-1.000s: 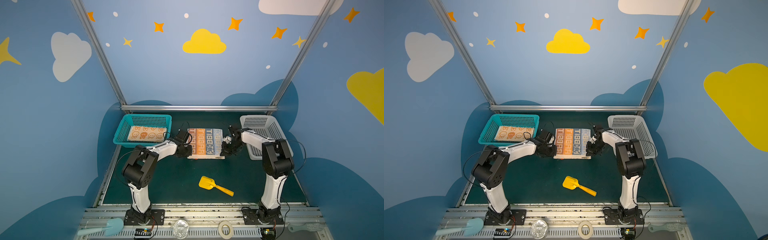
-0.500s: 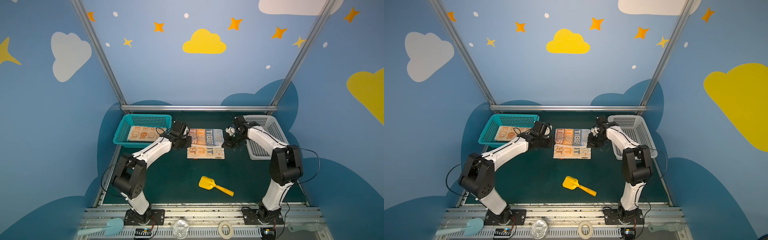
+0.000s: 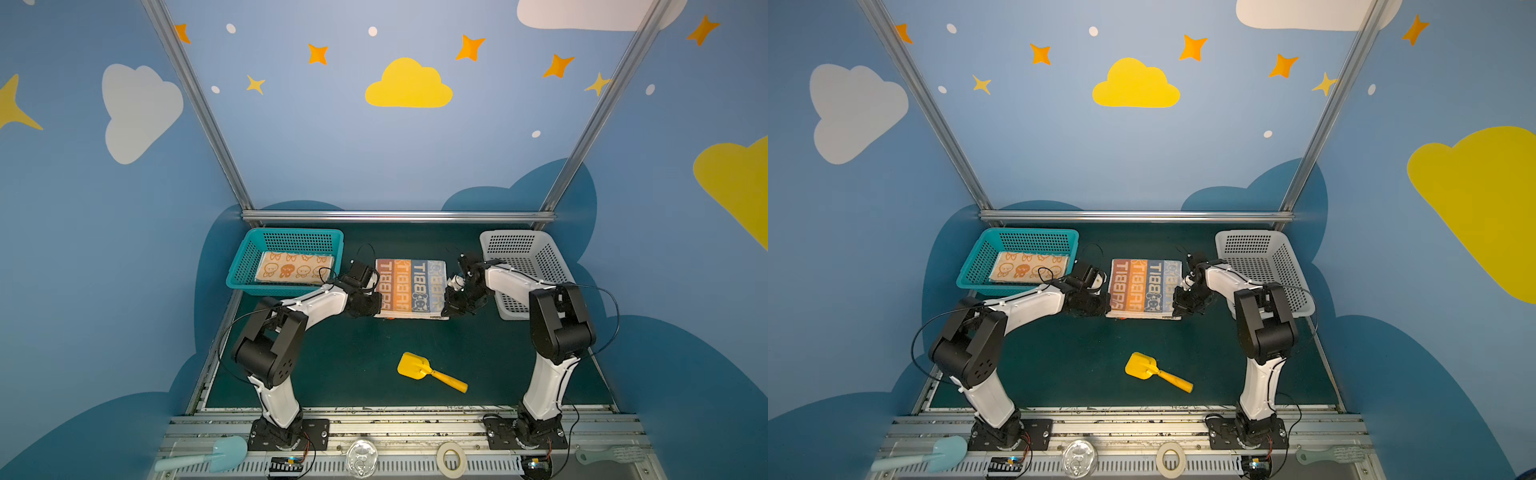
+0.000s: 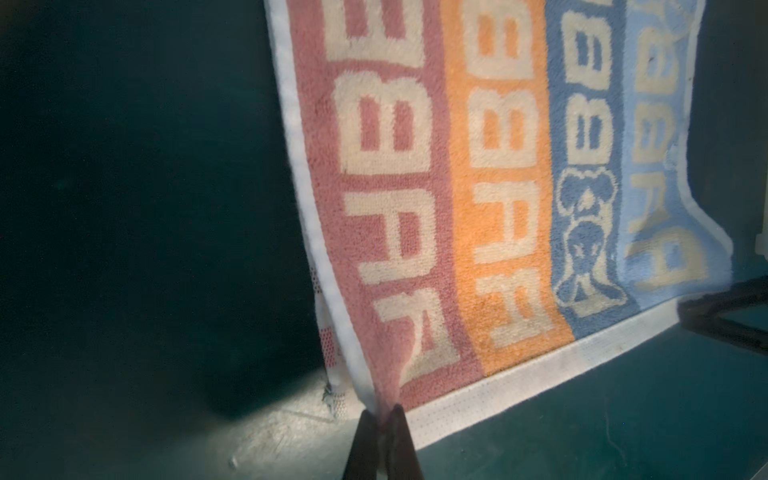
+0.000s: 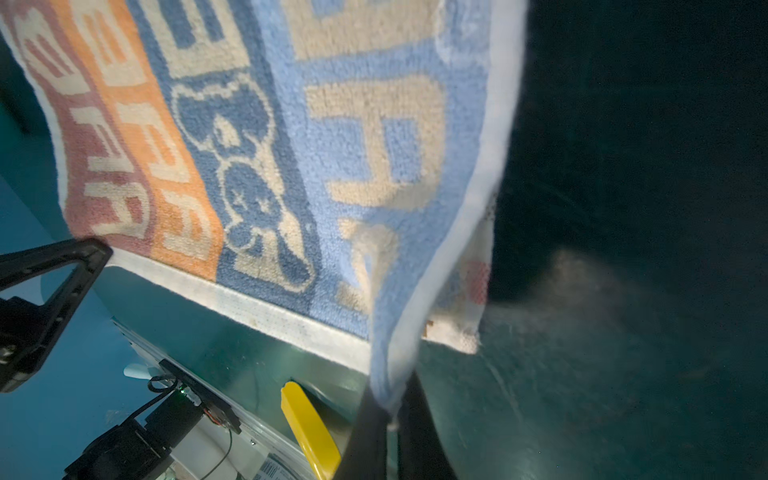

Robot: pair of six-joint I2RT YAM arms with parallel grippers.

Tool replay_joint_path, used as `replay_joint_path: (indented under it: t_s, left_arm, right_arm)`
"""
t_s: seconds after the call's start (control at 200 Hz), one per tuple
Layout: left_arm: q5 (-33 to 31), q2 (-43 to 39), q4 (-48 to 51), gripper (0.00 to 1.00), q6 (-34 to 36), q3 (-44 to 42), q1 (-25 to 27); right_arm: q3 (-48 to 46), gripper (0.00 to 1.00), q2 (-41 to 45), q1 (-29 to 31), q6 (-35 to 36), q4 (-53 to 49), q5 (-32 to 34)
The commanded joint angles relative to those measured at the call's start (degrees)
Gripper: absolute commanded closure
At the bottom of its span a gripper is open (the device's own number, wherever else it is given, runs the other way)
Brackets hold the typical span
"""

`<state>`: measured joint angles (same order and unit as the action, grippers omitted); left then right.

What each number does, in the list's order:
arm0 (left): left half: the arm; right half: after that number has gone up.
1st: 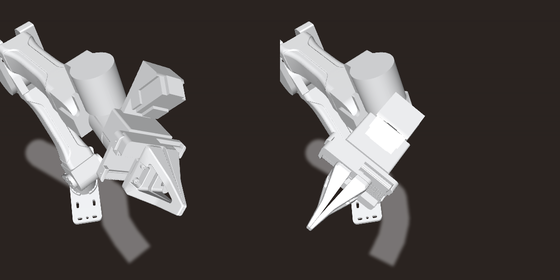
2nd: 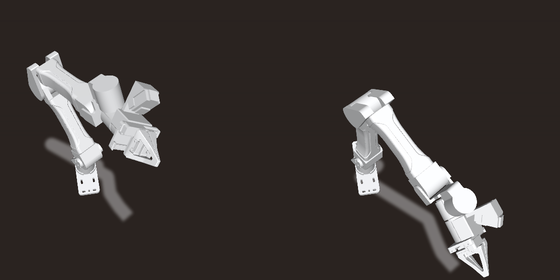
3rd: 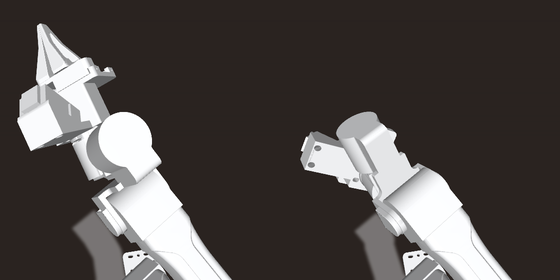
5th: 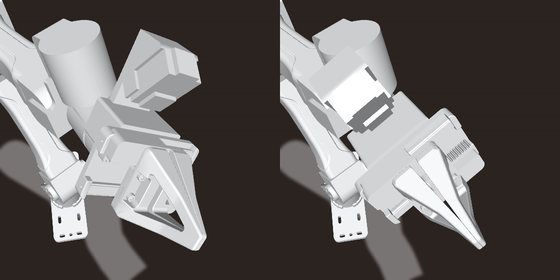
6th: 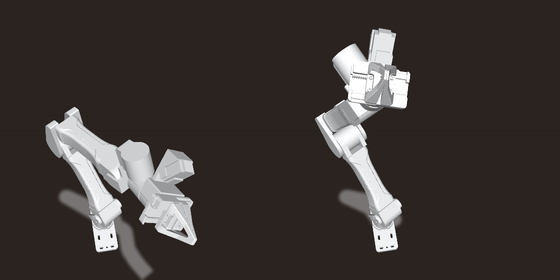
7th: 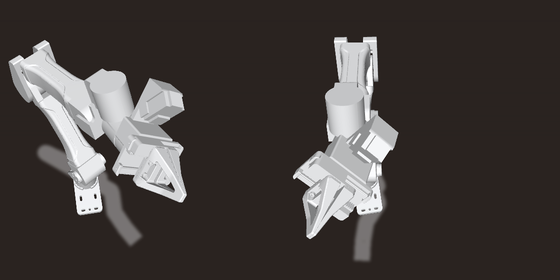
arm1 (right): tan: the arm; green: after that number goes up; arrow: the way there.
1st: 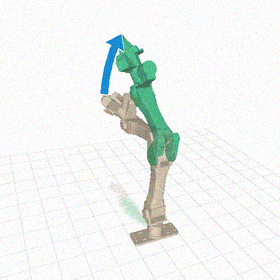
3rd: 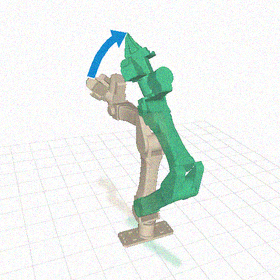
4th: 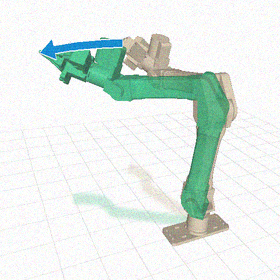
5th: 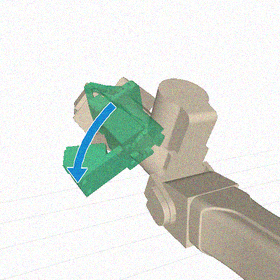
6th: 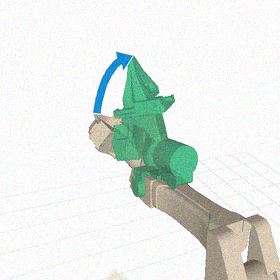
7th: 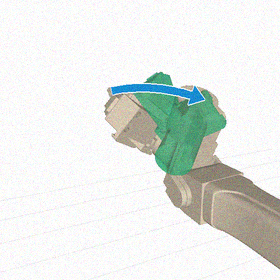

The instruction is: Fold and stack the towels

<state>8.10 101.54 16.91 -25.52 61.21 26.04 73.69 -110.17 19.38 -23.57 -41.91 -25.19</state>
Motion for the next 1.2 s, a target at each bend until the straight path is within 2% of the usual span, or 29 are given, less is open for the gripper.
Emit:
replay_joint_path:
  t_s: [0.0,0.06,0.115,0.195,0.255,0.32,0.38,0.481,0.561,0.661,0.711,0.781,0.891,1.016,1.196]
  left_arm:
    - [0.1,1.2,-1.0,0.96,0.2,-0.5,-0.2]
    - [0.4,1.6,-1.0,0.95,0.2,-0.3,-0.2]
    - [0.9,1.6,-1.2,0.88,0.1,-0.3,-0.2]
    - [1.5,1.5,-1.3,0.79,0.0,-0.2,0.0]
    - [1.8,1.2,-1.1,0.62,0.0,-0.2,0.1]
    - [2.0,0.3,-0.7,0.58,0.0,0.0,0.2]
    - [1.9,-1.1,-0.5,0.49,-0.1,0.0,0.4]
    - [0.6,-4.4,0.7,0.26,-0.2,0.5,0.4]
    - [-0.1,-6.7,2.2,0.01,-0.6,2.2,0.4]
    - [2.2,-7.1,0.5,0.0,-4.1,4.9,-0.2]
    - [5.8,-5.8,-1.1,0.0,-6.9,6.5,-1.1]
    - [12.1,-3.1,-4.5,0.0,-8.9,8.4,-2.7]
    - [11.9,2.0,-7.1,0.0,-12.3,10.7,-3.5]
    - [12.0,7.2,-7.1,0.0,-13.1,12.7,-3.8]
    - [11.1,9.9,-8.2,0.0,-12.4,9.3,-3.7]
  right_arm:
    - [-0.9,1.0,-1.3,0.0,-0.4,1.1,0.0]
    - [-1.1,1.0,-1.6,0.0,-0.4,1.3,0.0]
    - [-1.2,1.0,-1.9,0.0,-0.4,1.4,0.0]
    - [-1.2,0.94,-1.9,-0.1,-0.4,1.2,0.1]
    - [-1.0,0.85,-1.6,-0.1,-0.5,1.1,0.0]
    - [-0.8,0.76,-0.7,-0.1,-0.6,0.8,0.0]
    - [-0.5,0.65,0.4,0.0,-0.6,0.1,0.0]
    - [0.3,0.49,2.9,0.0,-0.7,-1.7,0.9]
    - [0.8,0.38,5.9,0.0,-0.5,-3.0,1.4]
    - [1.8,0.22,8.7,-0.1,-1.3,-3.1,1.1]
    - [3.0,0.19,8.5,-0.1,-1.8,-2.5,-0.2]
    - [5.3,0.19,6.2,-0.1,-2.9,-1.7,-2.5]
    - [7.5,0.18,1.6,0.1,-4.5,0.5,-5.4]
    - [6.6,0.18,-2.8,0.1,-5.9,4.3,-8.6]
    - [4.7,0.18,-6.6,-0.2,-5.6,6.4,-9.1]
